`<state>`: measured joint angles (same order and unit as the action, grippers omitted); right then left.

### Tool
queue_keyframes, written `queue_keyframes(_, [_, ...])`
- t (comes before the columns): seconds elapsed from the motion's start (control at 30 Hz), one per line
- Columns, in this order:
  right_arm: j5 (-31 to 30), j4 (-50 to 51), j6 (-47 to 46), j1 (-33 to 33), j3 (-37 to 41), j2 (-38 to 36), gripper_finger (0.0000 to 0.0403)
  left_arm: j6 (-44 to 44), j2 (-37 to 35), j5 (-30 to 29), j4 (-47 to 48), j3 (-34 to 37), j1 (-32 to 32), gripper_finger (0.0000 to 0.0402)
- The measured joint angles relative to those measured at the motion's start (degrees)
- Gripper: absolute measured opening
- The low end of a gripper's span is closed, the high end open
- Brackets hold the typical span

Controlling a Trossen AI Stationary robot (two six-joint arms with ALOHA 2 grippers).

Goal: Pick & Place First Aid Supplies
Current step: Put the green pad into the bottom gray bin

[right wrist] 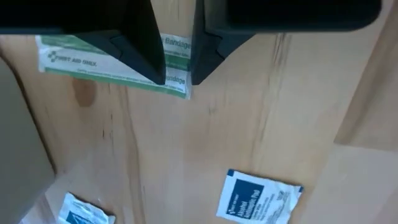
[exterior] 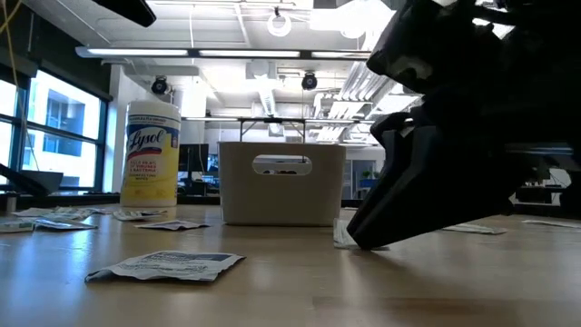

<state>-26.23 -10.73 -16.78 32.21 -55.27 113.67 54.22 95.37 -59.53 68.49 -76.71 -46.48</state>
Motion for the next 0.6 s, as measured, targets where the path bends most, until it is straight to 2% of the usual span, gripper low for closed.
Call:
queue_keyframes(0.27, [1.19, 2.77, -3.53, -1.16, -0.22, -0.03, 0.0083, 0.02, 0.20, -1.26, -1.48, 0.02, 0.02, 0.0085])
queue_keyframes(0.4, [1.30, 3.51, -3.76, -1.40, -0.28, -0.04, 0.0055, -0.54, 0.20, -1.33, -4.82, 1.35, 0.09, 0.0085])
queue_keyframes(0.53, [1.32, 3.45, -3.61, -1.40, -0.27, -0.06, 0.0011, -4.60, 0.22, -0.66, -10.65, 4.90, 0.58, 0.0085])
queue_keyframes(0.6, [1.28, 2.99, -2.86, -1.29, -0.22, -0.41, 0.0005, -8.08, 0.22, 0.70, -15.13, 7.11, 1.56, 0.0085])
